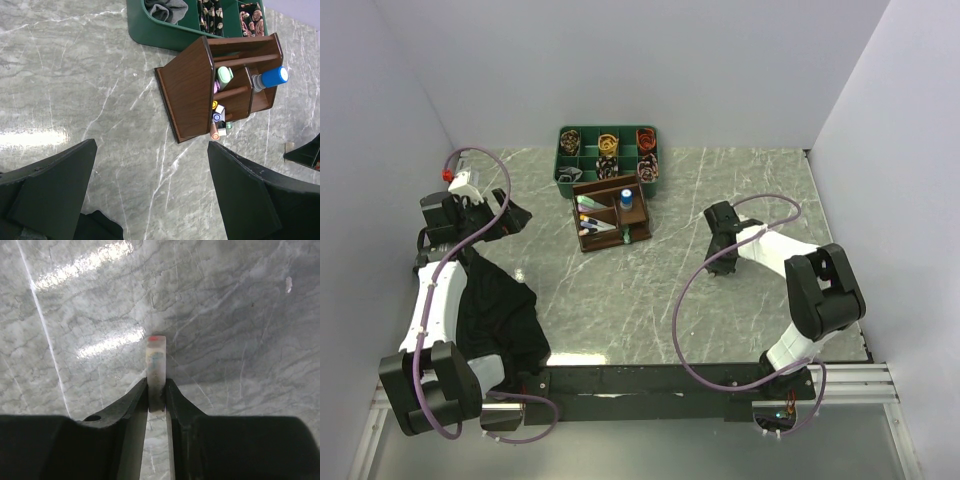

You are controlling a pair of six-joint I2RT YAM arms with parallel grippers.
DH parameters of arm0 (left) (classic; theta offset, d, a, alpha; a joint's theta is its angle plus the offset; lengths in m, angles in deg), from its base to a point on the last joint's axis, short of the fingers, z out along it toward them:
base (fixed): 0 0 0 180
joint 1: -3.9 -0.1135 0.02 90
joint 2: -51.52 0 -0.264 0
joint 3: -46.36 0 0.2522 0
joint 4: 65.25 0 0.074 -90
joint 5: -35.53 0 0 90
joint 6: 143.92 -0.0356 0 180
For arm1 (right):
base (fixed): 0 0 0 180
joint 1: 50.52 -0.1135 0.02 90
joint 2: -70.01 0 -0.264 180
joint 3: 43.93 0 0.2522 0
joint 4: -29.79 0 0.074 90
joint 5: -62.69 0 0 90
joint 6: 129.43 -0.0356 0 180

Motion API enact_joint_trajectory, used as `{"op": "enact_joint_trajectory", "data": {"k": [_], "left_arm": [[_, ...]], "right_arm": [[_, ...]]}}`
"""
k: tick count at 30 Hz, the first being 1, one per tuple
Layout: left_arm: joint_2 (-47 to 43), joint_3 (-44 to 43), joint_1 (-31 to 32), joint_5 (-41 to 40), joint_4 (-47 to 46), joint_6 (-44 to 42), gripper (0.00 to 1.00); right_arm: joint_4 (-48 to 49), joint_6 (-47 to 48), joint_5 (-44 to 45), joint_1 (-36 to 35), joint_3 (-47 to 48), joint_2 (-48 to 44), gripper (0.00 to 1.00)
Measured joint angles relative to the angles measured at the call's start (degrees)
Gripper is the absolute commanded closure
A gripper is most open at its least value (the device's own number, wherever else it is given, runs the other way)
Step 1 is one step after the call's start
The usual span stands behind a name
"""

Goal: Sort the stationery into containers
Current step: Pick up the stationery from the center of the board.

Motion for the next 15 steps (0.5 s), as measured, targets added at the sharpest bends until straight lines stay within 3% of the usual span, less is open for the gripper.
{"op": "enact_joint_trajectory", "data": {"k": [3, 4, 6, 15], "left_arm": [[0.2, 0.0, 0.0, 0.0, -0.5, 0.2, 0.01], [0.2, 0.0, 0.0, 0.0, -0.7, 0.3, 0.01], [0.2, 0.0, 0.0, 0.0, -1.1, 0.7, 0.01], [0.1, 0.3, 0.0, 0.1, -2.1, 1.3, 0.01]], "right_arm": [[-0.8, -0.2, 0.4, -0.5, 0.4, 0.0, 0.66], [-1.1, -0.2, 0.5, -0.9, 0.4, -0.1, 0.72], [-1.7, -0.2, 0.4, -1.4, 0.3, -0.2, 1.00], [-1.0, 4.0, -4.2, -3.7, 1.1, -1.6, 1.00]]}}
